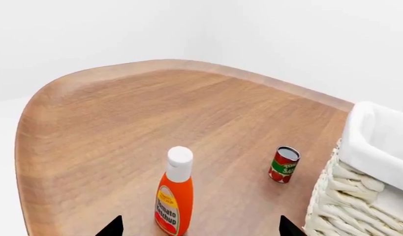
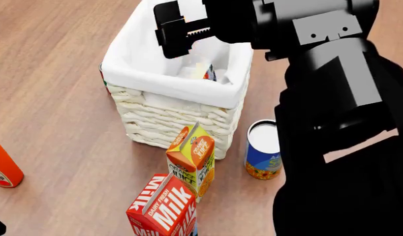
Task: Pick up the butter and put it in the basket.
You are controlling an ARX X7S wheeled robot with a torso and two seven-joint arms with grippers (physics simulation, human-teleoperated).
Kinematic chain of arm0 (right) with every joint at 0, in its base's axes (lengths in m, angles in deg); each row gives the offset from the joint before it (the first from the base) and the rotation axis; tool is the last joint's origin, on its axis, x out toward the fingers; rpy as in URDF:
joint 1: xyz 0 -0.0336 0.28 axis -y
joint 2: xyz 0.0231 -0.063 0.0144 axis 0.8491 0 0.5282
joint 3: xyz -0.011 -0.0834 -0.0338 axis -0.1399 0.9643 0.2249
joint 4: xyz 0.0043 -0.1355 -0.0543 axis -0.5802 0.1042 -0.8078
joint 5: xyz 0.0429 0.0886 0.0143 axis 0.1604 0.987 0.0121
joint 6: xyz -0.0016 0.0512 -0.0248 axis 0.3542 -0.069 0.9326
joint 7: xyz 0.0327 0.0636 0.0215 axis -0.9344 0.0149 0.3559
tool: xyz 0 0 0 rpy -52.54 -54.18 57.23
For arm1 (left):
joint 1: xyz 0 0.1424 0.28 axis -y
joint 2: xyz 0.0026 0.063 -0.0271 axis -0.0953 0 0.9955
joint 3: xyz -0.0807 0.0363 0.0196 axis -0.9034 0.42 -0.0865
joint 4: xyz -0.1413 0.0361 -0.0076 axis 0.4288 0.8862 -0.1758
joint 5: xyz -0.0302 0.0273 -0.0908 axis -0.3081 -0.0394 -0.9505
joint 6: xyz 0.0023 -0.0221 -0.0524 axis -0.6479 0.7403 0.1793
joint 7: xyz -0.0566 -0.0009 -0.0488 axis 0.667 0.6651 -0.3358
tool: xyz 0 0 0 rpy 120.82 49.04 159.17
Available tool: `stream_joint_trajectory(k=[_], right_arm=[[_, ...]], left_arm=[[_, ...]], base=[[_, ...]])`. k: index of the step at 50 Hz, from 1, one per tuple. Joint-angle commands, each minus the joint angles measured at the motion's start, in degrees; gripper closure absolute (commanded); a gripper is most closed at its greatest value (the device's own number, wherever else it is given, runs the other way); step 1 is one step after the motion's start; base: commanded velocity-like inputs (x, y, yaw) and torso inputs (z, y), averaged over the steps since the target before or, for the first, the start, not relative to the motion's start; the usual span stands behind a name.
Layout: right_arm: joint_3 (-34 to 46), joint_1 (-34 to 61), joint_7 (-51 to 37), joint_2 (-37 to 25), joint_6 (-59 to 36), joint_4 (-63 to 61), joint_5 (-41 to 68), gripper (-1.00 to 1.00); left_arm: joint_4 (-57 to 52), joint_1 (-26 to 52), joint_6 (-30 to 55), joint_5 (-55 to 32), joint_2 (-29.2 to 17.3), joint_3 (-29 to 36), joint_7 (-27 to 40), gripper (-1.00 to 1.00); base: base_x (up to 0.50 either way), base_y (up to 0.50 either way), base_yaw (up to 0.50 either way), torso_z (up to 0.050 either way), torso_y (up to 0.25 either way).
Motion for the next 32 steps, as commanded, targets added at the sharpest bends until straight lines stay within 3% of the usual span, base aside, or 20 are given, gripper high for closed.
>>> stream_joint_trajectory(k=[1,18,26,32], right_arm=[[-1.9,-0.9,2.0,1.1,2.5,0.0,-2.9,-1.00],[-23.7,0.9,-0.7,0.8,19.4,0.0,-25.5,-1.00],[-27.9,1.0,-3.7,0.3,28.7,-0.2,-28.3,-1.00],[-26.3,-8.0,-8.8,-5.0,18.3,-26.6,-28.3,-1.00]], left_arm=[[-2.4,-1.9,0.8,-0.3,0.5,-0.9,-3.4,-1.00],[-2.1,-2.4,-0.8,1.5,0.3,0.3,-4.8,-1.00],[-1.6,-3.0,-2.5,3.7,0.2,1.5,-6.5,-1.00],[-0.9,-3.3,-3.7,4.7,-0.1,1.7,-7.7,-1.00]], base=[[0.00,0.00,0.00,0.000,0.000],[0.00,0.00,0.00,0.000,0.000],[0.00,0.00,0.00,0.000,0.000],[0.00,0.00,0.00,0.000,0.000]])
